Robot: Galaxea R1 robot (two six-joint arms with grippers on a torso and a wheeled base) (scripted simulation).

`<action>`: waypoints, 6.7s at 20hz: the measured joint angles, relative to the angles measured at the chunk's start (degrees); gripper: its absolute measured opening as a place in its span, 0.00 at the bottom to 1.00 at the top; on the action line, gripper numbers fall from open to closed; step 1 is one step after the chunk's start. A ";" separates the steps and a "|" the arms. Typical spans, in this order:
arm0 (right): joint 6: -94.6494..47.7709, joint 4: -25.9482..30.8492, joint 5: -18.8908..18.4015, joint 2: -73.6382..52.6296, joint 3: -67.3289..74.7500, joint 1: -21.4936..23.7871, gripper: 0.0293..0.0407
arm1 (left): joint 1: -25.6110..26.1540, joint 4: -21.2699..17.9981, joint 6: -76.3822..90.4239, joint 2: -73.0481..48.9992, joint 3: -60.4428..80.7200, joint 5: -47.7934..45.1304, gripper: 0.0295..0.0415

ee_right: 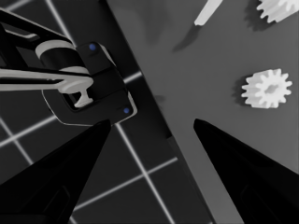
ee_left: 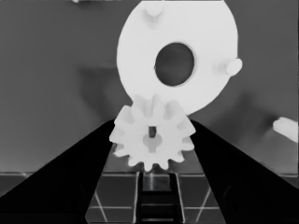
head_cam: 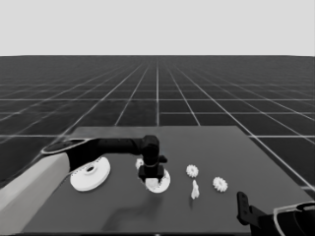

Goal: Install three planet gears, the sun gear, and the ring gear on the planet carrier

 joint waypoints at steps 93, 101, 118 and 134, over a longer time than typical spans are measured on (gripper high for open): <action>0.00 0.00 0.00 0.00 0.00 0.00 0.81 | 0.85 -1.13 23.12 10.06 -34.21 -7.17 0.74; 0.00 0.00 0.00 0.00 0.00 0.00 0.81 | -16.09 -16.33 16.96 6.54 -23.26 0.43 0.75; 27.38 25.67 -19.07 16.17 -9.60 21.39 0.92 | -25.67 1.24 107.43 -67.60 56.32 -50.65 0.75; 39.63 22.99 -11.61 51.96 -74.44 11.15 0.81 | -25.71 1.30 107.74 -67.87 56.58 -50.80 0.75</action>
